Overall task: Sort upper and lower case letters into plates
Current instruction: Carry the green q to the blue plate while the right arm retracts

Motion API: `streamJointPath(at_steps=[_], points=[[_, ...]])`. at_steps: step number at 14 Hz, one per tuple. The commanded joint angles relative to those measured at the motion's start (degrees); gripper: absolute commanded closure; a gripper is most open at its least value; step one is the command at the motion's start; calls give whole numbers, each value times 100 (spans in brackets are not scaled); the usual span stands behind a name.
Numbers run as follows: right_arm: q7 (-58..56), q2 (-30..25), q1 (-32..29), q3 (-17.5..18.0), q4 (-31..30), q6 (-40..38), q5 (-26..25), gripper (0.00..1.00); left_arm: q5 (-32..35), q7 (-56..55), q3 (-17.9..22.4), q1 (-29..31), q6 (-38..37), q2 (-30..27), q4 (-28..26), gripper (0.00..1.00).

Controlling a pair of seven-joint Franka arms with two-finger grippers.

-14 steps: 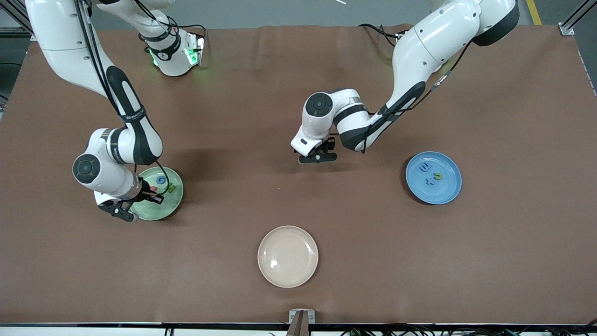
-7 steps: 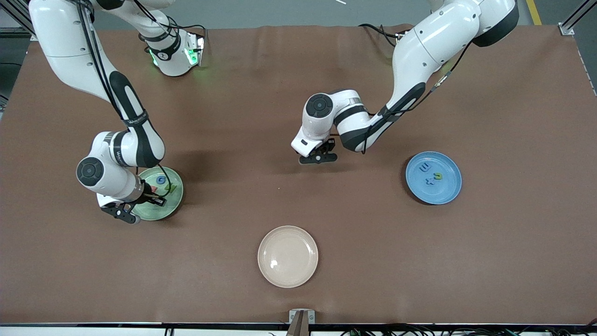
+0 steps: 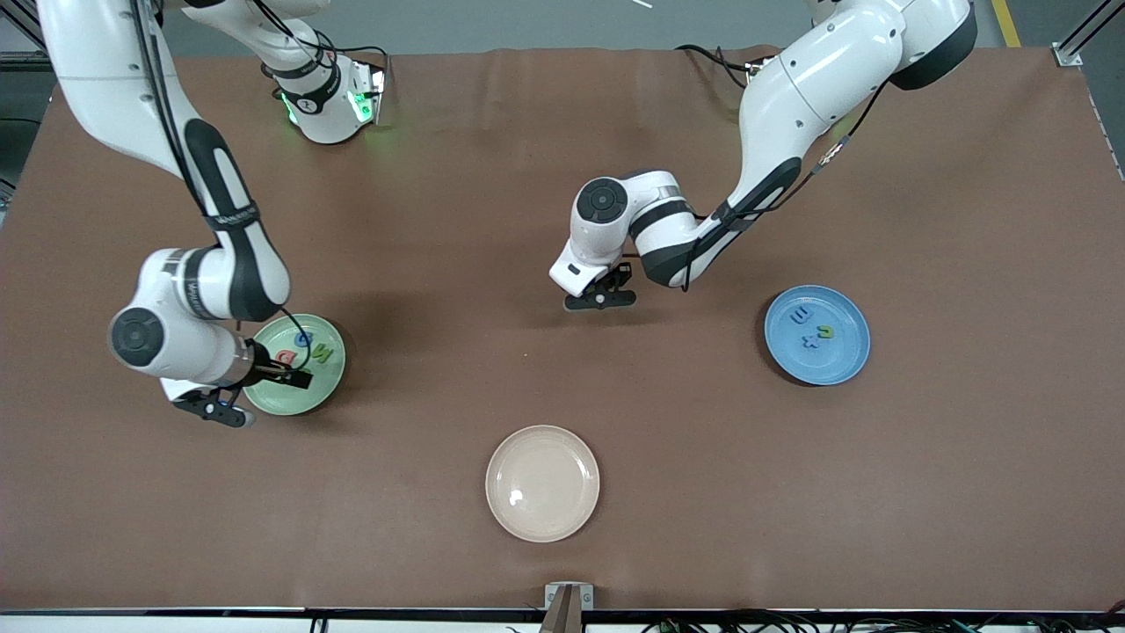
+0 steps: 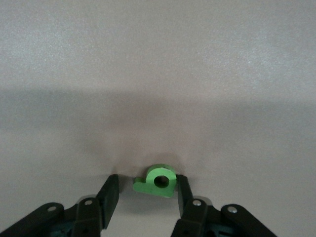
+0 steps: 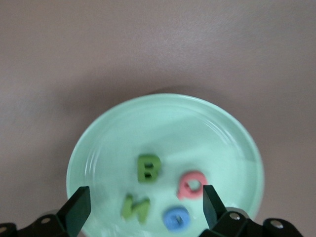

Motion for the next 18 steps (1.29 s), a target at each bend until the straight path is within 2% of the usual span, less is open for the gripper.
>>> streamJointPath(at_steps=[1,3,6,9,11,13,14,18], points=[[-626,-262,-305,42,666,-1204,-85,0,127,-26,44,-48,80,88,123,49],[-767,-279,-376,33,1246,-1952,-102,0,118,-35,44,-48,80,88,131,55],[-812,-428,-350,50,1932,-2910,-593,0,118,-35,44,-57,80,88,175,71],[-1301,-543,-376,24,2460,-3623,-638,0,109,-96,62,-109,71,88,184,82],[-1453,-561,-542,-2,2628,-3713,-578,0,109,-97,71,-110,10,35,263,82],[-1419,-578,-902,59,2760,-3730,95,0,118,-79,62,-5,-348,-131,324,82],[-1392,-578,-921,24,2882,-3713,248,0,83,-70,45,31,-551,-228,368,82],[-1462,-526,-1149,24,2936,-3713,118,0,39,0,-104,653,-948,-624,299,82]])
